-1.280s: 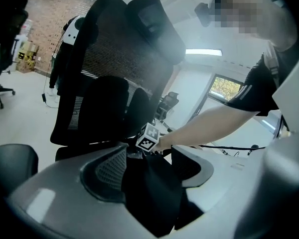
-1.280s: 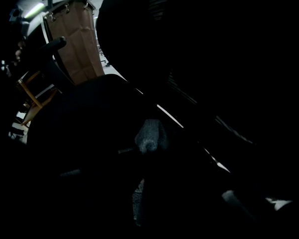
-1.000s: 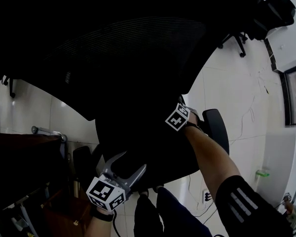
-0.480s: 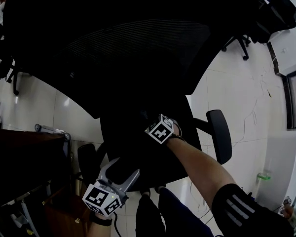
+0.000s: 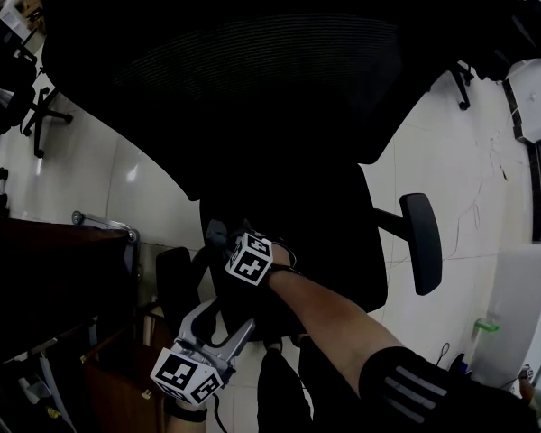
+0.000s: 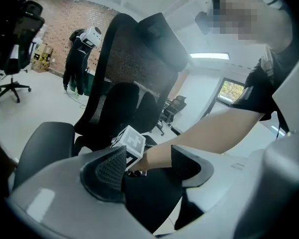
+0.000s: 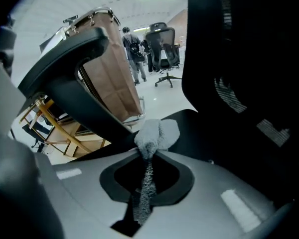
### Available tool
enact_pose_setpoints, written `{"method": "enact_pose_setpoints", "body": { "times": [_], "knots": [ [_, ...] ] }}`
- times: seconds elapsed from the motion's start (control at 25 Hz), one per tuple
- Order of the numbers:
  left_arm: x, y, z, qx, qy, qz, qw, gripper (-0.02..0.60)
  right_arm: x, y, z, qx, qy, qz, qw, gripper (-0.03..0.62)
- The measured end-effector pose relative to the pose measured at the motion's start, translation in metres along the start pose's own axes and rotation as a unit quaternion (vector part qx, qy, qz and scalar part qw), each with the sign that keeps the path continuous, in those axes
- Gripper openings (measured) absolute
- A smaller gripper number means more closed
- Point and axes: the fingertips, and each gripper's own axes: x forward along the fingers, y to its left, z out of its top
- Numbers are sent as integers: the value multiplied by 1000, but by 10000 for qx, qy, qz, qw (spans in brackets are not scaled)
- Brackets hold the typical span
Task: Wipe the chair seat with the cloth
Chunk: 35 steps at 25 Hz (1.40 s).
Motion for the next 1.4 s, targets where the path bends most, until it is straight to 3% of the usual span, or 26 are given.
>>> {"method": "enact_pose_setpoints", "body": {
  "times": [0.16,0.4,0.6,0.92,1.0,1.08,1.24,1.4],
  "knots": [
    [3,-8,-10,-124,5,-68,9999,305,-10,-24,-25,-93,259,-269,9993,26],
    [18,-22,-9,-125,-46,-298,9995,305,-74,-107,-118,587,760,-1102,9893,26],
    [31,-32,-4,-39,-15,-474,9989,305,-146,-159,-189,673,1121,-1752,9758,26],
    [36,-36,-9,21,80,-574,9983,305,-183,-179,-208,1001,1239,-2369,9584,26],
    [31,-34,-12,32,59,-570,9984,305,-176,-165,-191,1123,955,-2239,9634,26],
    [24,-32,-12,34,60,-518,9986,305,-155,-134,-158,1174,604,-1806,9747,26],
    [8,-27,-12,-38,47,-349,9994,305,-93,-50,-81,579,210,-811,9948,26],
    [-11,-19,-18,-108,-16,-183,9998,305,-37,27,-27,213,10,-12,9998,26]
  ]
}}
